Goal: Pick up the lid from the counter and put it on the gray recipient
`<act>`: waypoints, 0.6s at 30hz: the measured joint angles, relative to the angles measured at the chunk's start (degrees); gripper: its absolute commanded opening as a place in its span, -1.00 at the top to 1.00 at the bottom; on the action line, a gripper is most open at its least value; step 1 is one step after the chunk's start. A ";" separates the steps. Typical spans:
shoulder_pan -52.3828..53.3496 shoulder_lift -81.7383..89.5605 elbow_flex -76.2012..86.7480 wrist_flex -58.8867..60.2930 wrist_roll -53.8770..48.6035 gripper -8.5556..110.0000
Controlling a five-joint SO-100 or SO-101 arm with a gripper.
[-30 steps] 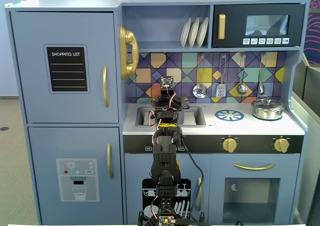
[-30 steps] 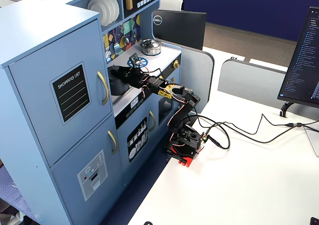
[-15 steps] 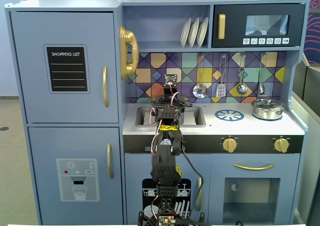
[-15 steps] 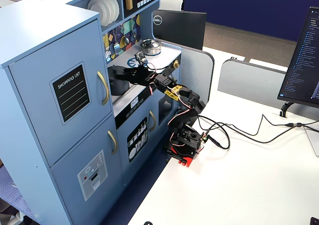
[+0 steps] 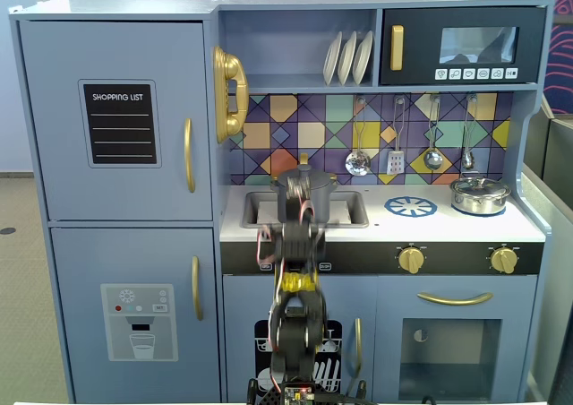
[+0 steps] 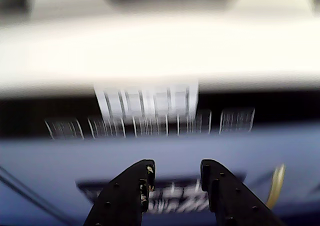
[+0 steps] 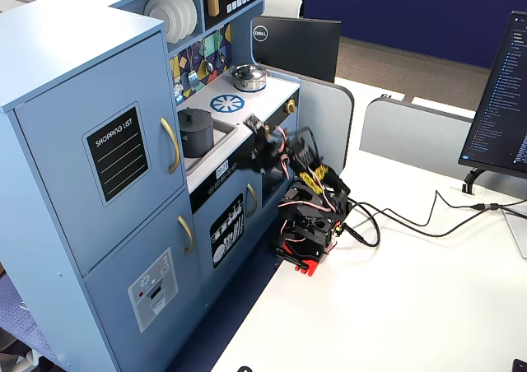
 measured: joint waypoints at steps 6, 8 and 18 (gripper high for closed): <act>-0.09 8.44 22.50 -0.70 2.11 0.86; -0.09 10.63 27.86 -0.70 3.69 0.86; -3.08 11.69 35.16 11.34 8.88 0.81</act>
